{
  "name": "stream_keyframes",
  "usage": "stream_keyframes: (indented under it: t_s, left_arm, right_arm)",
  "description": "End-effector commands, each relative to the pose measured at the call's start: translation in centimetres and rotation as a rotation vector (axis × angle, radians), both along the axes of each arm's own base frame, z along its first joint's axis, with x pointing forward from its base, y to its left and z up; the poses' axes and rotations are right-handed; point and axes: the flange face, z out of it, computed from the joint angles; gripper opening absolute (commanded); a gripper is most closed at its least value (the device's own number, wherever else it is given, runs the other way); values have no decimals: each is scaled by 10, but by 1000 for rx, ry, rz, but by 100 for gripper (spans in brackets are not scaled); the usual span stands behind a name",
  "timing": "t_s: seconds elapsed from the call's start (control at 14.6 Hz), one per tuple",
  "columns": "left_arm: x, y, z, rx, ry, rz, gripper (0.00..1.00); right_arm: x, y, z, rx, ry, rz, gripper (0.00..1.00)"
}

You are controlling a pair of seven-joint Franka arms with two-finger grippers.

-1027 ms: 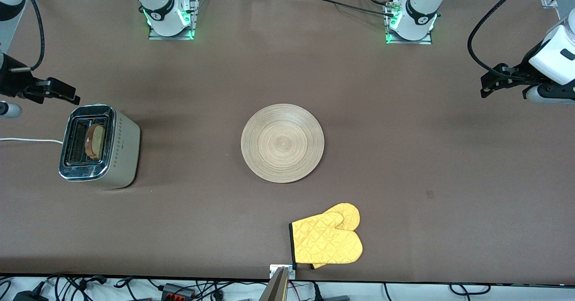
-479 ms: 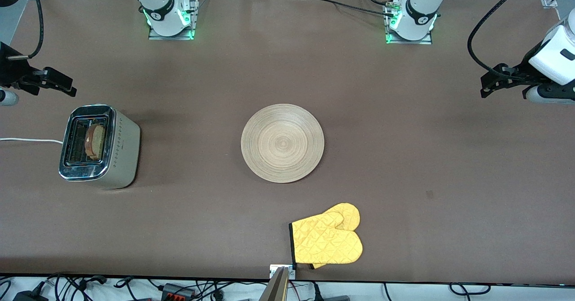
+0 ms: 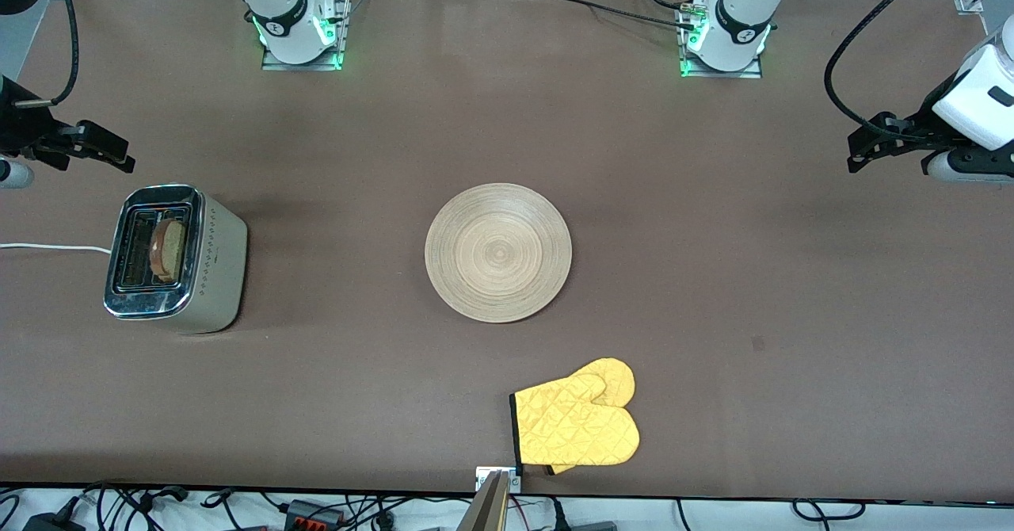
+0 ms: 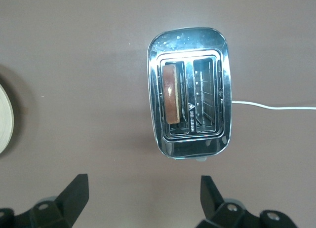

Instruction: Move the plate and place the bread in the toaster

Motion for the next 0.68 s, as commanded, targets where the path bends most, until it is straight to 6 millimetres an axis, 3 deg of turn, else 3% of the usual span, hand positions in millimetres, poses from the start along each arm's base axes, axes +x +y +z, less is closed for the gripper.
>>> stream_keyframes:
  t_s: [0.0, 0.62]
  left_arm:
    - [3, -1, 5, -7, -1, -6, 100]
    - [4, -2, 5, -7, -1, -9, 100]
  right_arm:
    - [-7, 0, 1, -12, -7, 17, 100]
    - [-6, 2, 6, -11, -25, 11, 100]
